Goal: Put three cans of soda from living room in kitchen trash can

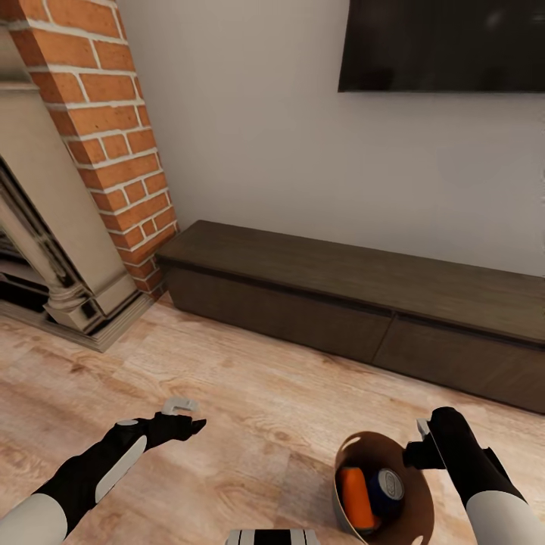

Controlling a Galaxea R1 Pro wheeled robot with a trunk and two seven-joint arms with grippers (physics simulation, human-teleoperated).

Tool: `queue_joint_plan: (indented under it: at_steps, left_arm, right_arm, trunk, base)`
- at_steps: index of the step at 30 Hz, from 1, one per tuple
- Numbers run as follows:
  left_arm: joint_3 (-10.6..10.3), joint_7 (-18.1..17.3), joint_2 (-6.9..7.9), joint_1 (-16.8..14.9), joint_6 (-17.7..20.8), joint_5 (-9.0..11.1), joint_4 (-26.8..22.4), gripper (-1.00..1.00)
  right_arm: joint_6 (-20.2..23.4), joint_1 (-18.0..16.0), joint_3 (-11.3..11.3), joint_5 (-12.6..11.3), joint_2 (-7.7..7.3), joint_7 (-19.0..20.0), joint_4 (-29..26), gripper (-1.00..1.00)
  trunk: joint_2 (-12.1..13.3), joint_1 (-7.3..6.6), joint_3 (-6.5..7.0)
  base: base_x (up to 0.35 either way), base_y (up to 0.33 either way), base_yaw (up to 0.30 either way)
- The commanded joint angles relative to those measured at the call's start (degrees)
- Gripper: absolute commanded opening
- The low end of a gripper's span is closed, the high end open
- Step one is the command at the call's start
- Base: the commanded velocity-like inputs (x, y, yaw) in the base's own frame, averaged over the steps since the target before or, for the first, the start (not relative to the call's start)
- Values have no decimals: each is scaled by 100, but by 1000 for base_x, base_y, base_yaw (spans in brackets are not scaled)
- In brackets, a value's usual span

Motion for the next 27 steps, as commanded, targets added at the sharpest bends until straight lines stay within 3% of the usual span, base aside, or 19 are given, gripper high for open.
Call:
queue_joint_plan:
  at_steps: [1,27]
  left_arm:
    - [-1,0,0,0,4,0,0,100]
    - [-36,44,-118,-7,55,-33,16,100]
  right_arm:
    - [0,0,1,1,0,0,0,100]
    - [-121,24,-10,-16,-1,9,2,100]
  trunk:
    - [2,-2,23]
    - [36,-69,599]
  base:
    - [0,0,0]
    - [0,0,0]
